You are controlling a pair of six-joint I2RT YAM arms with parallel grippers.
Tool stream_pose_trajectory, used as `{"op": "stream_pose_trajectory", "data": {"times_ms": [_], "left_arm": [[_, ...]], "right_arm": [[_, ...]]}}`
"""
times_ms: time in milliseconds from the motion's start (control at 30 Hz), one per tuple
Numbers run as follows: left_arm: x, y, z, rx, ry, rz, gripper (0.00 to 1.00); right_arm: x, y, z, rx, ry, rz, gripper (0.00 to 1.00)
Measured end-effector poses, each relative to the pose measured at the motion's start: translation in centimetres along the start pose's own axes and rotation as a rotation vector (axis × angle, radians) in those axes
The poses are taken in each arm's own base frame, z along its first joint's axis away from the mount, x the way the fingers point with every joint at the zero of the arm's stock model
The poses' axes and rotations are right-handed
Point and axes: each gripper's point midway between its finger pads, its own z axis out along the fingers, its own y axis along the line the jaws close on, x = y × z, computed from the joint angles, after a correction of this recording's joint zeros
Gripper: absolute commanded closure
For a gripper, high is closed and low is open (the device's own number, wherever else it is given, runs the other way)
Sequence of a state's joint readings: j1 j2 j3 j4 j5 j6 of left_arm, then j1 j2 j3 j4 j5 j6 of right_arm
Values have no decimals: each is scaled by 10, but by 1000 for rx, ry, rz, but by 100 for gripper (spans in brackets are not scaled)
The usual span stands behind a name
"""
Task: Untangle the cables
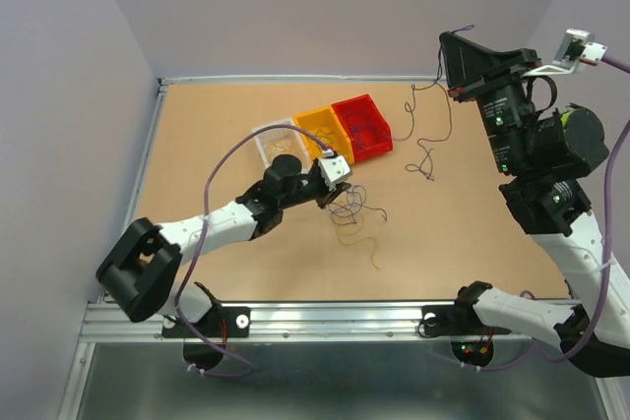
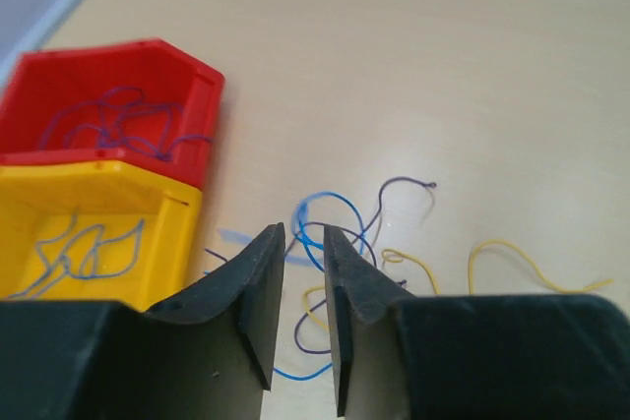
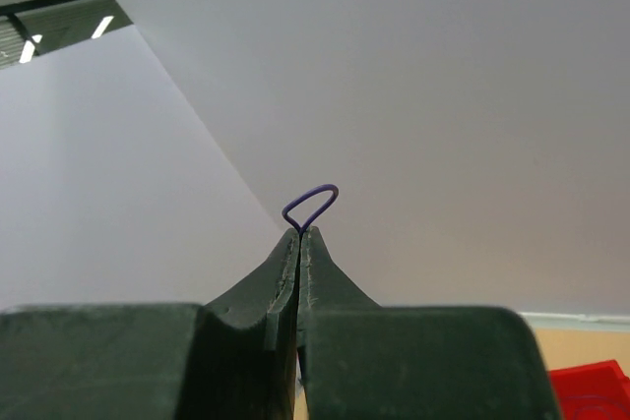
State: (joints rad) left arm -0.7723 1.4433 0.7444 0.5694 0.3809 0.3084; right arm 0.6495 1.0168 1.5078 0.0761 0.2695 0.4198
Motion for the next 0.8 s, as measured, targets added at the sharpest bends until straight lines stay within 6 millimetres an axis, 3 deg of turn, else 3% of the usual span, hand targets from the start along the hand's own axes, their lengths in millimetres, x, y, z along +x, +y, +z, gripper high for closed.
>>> {"op": "stream_pose_trajectory", "data": {"times_ms": [100, 233, 333, 400, 533, 800], "left_arm": [[-41, 4, -27, -42, -104, 40, 59], [-72, 5, -49, -71, -188, 68, 59], [-69, 9, -51, -102, -175, 62, 57], [-56, 12, -53, -121, -141, 50, 55], [-41, 18, -59, -155, -104, 33, 55], [-42, 37, -68, -240, -106, 21, 55]], "right_arm": [[16, -12, 8, 41, 22, -23, 99], [54, -33, 27, 110, 76, -69, 99], [90, -53, 40, 168, 131, -115, 99], [117, -68, 49, 205, 174, -151, 99], [151, -88, 58, 253, 220, -208, 99], [202, -134, 76, 334, 274, -270, 99]]}}
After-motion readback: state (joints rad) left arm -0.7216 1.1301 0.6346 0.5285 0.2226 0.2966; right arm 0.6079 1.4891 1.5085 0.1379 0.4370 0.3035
